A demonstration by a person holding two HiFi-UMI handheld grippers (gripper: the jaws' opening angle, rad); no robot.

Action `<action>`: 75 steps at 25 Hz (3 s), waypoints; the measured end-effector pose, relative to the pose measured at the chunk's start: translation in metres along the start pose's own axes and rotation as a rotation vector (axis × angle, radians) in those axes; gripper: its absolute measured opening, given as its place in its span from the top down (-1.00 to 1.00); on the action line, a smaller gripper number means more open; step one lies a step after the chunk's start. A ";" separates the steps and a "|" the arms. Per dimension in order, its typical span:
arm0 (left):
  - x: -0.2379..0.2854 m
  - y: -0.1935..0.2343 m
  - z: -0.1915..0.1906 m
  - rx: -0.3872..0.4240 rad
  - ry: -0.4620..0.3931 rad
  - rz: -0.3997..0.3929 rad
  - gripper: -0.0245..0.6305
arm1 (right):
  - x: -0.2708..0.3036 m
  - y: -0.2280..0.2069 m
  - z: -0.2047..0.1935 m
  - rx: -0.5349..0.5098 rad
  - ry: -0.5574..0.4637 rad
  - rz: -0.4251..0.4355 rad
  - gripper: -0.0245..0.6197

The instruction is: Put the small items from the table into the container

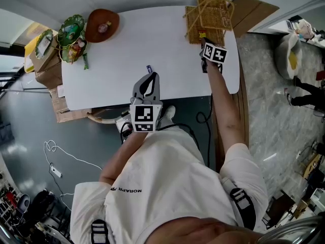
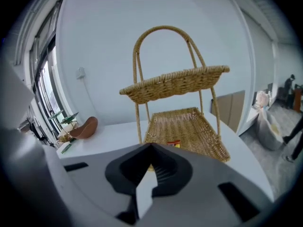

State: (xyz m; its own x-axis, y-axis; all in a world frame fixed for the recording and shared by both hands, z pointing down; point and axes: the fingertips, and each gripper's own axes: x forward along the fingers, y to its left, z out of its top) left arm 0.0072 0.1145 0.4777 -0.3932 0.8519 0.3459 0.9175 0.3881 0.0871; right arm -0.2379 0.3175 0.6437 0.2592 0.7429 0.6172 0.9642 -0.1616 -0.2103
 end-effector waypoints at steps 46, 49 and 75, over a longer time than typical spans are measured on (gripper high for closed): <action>-0.035 0.000 0.024 -0.008 -0.085 0.006 0.91 | -0.165 0.168 0.034 -0.145 -0.356 0.135 0.89; -0.036 0.004 0.026 -0.008 -0.088 0.011 0.91 | -0.174 0.182 0.035 -0.169 -0.371 0.142 0.88; -0.053 0.029 0.028 -0.018 -0.110 0.074 0.91 | -0.200 0.260 0.026 -0.225 -0.406 0.240 0.88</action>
State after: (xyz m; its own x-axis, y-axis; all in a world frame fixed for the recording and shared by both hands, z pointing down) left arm 0.0532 0.0909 0.4362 -0.3274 0.9120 0.2471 0.9449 0.3169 0.0825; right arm -0.0407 0.1437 0.4458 0.4745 0.8527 0.2188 0.8803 -0.4606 -0.1140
